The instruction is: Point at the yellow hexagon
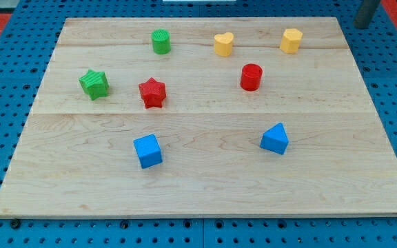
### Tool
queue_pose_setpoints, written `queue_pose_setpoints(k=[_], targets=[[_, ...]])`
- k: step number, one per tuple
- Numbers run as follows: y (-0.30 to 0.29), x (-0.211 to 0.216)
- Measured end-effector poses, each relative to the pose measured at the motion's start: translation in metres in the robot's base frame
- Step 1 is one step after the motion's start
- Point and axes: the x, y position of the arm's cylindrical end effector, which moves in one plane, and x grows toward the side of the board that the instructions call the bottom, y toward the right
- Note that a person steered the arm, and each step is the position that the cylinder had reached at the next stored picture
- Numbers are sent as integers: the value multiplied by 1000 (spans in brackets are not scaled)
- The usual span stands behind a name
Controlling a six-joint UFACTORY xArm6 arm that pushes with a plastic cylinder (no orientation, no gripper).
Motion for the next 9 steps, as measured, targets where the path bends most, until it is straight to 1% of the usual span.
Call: queue_pose_setpoints(k=[2,3,4,5,6,8,9], targets=[[6,5],[10,17],[8,66],[-22,72],[-37,53],[-36,51],[-51,39]])
